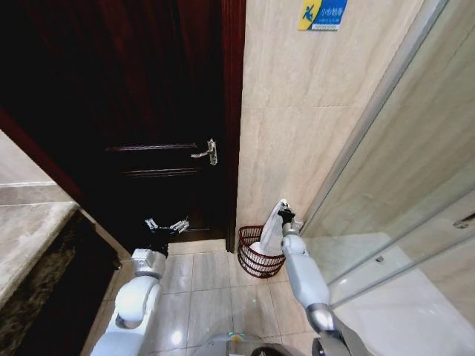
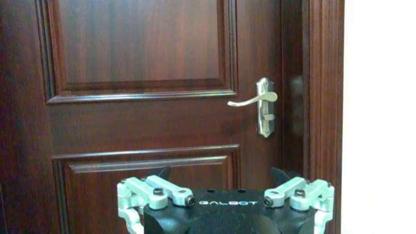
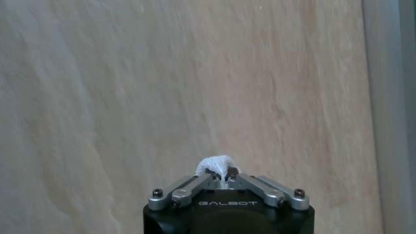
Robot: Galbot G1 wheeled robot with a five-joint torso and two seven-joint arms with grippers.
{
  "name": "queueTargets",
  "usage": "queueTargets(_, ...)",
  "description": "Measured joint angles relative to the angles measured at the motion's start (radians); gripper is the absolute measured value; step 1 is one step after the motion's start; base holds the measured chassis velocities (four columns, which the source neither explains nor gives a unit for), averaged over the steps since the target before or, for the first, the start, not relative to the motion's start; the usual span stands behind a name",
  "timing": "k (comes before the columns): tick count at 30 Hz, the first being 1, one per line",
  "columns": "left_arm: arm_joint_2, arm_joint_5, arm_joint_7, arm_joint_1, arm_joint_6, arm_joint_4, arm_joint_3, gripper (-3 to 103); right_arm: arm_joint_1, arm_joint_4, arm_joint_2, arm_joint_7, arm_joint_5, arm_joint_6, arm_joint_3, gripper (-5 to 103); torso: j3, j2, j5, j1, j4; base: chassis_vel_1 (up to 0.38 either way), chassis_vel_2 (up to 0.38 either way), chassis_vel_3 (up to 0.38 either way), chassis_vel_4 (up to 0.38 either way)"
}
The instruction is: Discard the used towel into the hamper.
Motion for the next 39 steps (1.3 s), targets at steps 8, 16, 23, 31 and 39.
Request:
queueTargets(8,0.0,0.0,0.0,0.0,0.0,0.0,0.0,100,-0.053,0.05,0.009,-0.005,0.067,-0.044,-0.007,2,0.0,0.0,-0.0001,0.0,-0.0001,0.0,0.0,0.0,0.0)
queueTargets(16,0.0,0.0,0.0,0.0,0.0,0.0,0.0,100,0.002,-0.186,0.024,-0.064,0.03,-0.048,0.015,2,0.0,0.0,-0.0001,0.0,0.0,0.0,0.0,0.0,0.0)
queueTargets(23,0.0,0.0,0.0,0.0,0.0,0.0,0.0,100,-0.027,-0.174,0.026,-0.061,-0.116,-0.048,0.02,19,0.0,0.0,0.0,0.0,0.0,0.0,0.0,0.0,0.0)
queueTargets(31,0.0,0.0,0.0,0.0,0.0,0.0,0.0,100,-0.143,0.128,-0.043,-0.069,-0.144,-0.561,0.026,51,0.0,0.0,0.0,0.0,-0.0003,0.0,0.0,0.0,0.0)
queueTargets(39,0.0,0.0,0.0,0.0,0.0,0.0,0.0,100,-0.051,0.184,-0.095,-0.116,-0.137,-0.801,0.039,79,0.0,0.0,0.0001,0.0,0.0,0.0,0.0,0.0,0.0)
